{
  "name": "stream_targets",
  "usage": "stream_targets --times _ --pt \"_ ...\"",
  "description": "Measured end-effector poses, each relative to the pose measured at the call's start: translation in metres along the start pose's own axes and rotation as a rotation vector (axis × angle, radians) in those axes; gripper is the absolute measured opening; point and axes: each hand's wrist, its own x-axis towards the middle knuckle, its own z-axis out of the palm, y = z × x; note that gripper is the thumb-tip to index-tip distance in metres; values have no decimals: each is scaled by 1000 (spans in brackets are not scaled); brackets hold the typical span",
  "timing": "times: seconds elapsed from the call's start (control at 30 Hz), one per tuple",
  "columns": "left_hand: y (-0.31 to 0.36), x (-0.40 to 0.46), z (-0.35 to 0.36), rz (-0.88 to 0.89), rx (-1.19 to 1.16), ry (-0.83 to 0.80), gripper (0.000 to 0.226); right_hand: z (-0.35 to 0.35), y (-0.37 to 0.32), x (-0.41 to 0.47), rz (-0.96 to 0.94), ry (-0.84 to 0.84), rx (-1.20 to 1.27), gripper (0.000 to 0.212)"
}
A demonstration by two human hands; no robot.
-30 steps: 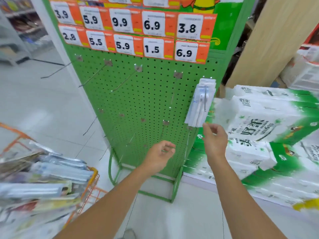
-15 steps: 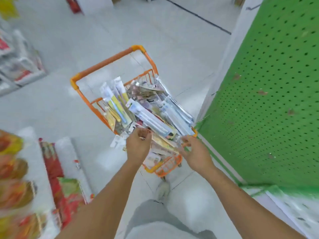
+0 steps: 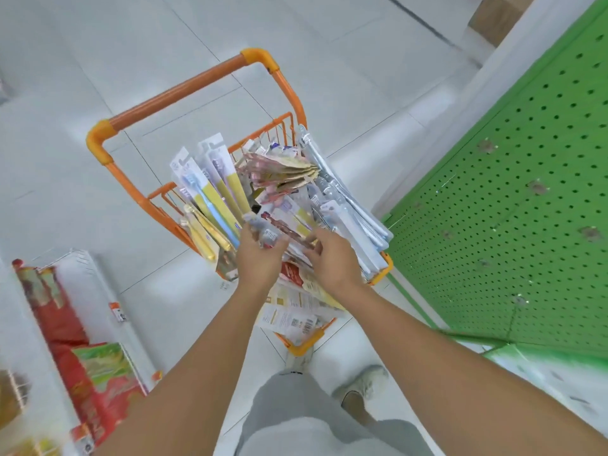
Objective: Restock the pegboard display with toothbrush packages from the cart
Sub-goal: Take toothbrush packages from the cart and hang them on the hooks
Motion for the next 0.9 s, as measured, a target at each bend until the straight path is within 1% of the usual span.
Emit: stream_targets --times 0.03,0.1,0.17,0.23,0.3,0.37,0.4,0.43,0.47,0.5,0.53,0.57,0.6,0.63,0.67,0.7,0.77,0.83,0.9 --pt "0 1 1 -10 -25 1 77 0 3 1 -3 13 4 3" --pt "1 0 3 -21 -84 10 86 -2 8 1 -12 -2 2 10" --pt "0 -1 4 -32 -133 12 82 -4 15 2 -36 -12 33 11" --pt "-1 -2 3 -9 -162 -20 65 -10 19 -2 -88 36 95 9" --pt "0 -5 0 71 -190 -65 39 -18 20 -10 -142 67 250 7" --pt "6 -10 -5 105 -251 -94 23 -34 19 -18 -98 103 429 4" --pt "12 -12 -7 96 -311 -100 17 -42 23 -19 -48 174 488 3" --pt "18 -13 -9 70 -372 -95 12 -49 29 -16 2 272 485 9" --pt "25 -13 -12 48 -427 -76 11 -55 36 -11 51 337 405 20" --pt "33 -12 -15 39 -471 -60 13 -58 44 -4 92 322 285 33" --pt "41 -11 -18 39 -500 -50 15 -59 50 4 115 237 172 41" --pt "48 -11 -22 52 -501 -48 15 -57 53 10 120 139 97 42" --pt "54 -11 -25 77 -488 -44 14 -55 54 14 112 70 59 35" --pt "60 -12 -27 103 -462 -47 14 -51 56 19 101 41 41 25" --pt "65 -15 -29 125 -442 -51 13 -49 56 21 83 38 29 16" --pt "67 -16 -31 142 -419 -57 14 -50 55 20 67 48 26 12" --pt "71 -21 -31 180 -369 -81 17 -58 50 13 24 89 58 11" --pt "74 -26 -30 231 -305 -119 17 -79 42 0 -64 176 138 11" --pt "81 -33 -26 281 -270 -183 14 -109 35 -18 -112 275 256 11"
